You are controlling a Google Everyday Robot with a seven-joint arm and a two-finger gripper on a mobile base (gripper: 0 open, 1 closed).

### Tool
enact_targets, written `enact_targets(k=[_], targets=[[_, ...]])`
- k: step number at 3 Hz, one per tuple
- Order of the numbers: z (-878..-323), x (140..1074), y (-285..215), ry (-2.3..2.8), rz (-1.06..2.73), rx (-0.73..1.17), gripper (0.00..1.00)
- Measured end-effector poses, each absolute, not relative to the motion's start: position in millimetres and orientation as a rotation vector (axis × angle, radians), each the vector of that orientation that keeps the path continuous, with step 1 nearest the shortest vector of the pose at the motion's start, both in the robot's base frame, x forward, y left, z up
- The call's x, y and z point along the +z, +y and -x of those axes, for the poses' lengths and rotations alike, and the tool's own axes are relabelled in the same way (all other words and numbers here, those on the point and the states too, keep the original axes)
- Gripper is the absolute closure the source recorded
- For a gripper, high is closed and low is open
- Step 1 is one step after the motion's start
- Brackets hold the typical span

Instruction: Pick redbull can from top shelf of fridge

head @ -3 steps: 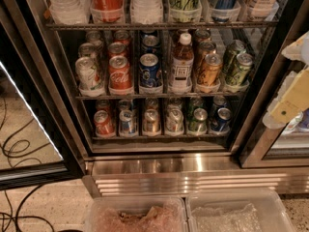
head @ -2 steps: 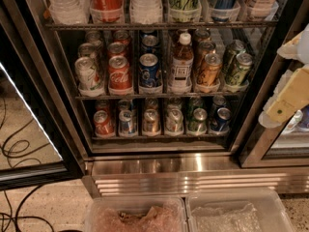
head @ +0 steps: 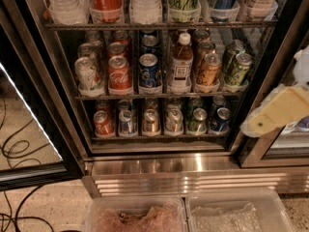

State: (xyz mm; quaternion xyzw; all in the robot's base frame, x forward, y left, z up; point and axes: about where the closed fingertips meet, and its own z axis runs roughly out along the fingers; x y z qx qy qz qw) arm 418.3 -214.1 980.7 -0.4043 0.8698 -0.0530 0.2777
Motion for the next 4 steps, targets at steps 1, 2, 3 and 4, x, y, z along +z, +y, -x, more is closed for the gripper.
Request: enact_targets(k=[1, 2, 3, 4], targets=[[-428, 981, -211, 2.325, 0.963, -0.132, 0.00], [-428, 983, -211, 2.321, 0.963, -0.134, 0.00], [-430, 989, -212, 2.322, 0.886, -0.188, 0.00], [-429, 997, -225, 2.298, 0.622, -0.206, 0.00]])
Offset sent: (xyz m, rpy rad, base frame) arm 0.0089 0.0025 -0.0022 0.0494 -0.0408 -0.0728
